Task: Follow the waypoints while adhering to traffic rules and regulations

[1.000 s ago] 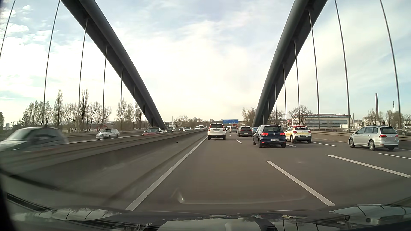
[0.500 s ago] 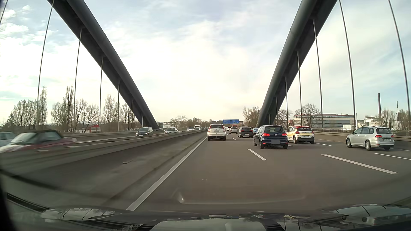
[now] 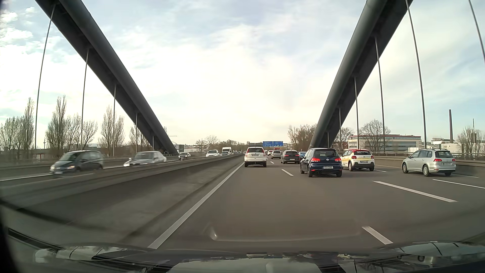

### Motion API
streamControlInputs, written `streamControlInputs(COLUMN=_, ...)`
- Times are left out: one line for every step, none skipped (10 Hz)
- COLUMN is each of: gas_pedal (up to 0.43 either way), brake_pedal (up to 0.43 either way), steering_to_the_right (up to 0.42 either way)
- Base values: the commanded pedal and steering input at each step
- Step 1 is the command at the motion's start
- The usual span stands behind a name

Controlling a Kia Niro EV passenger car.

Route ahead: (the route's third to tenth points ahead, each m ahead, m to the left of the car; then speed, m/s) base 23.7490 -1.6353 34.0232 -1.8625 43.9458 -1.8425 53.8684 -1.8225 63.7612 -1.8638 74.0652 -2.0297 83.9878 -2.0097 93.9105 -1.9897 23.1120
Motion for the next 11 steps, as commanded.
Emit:
streamControlInputs(gas_pedal=0.177, brake_pedal=0.000, steering_to_the_right=-0.001)
streamControlInputs(gas_pedal=0.177, brake_pedal=0.000, steering_to_the_right=-0.001)
streamControlInputs(gas_pedal=0.177, brake_pedal=0.000, steering_to_the_right=-0.001)
streamControlInputs(gas_pedal=0.169, brake_pedal=0.000, steering_to_the_right=-0.001)
streamControlInputs(gas_pedal=0.169, brake_pedal=0.000, steering_to_the_right=-0.001)
streamControlInputs(gas_pedal=0.169, brake_pedal=0.000, steering_to_the_right=-0.001)
streamControlInputs(gas_pedal=0.169, brake_pedal=0.000, steering_to_the_right=-0.001)
streamControlInputs(gas_pedal=0.157, brake_pedal=0.000, steering_to_the_right=-0.001)
streamControlInputs(gas_pedal=0.138, brake_pedal=0.000, steering_to_the_right=-0.001)
streamControlInputs(gas_pedal=0.067, brake_pedal=0.000, steering_to_the_right=-0.001)
streamControlInputs(gas_pedal=0.000, brake_pedal=0.000, steering_to_the_right=-0.001)
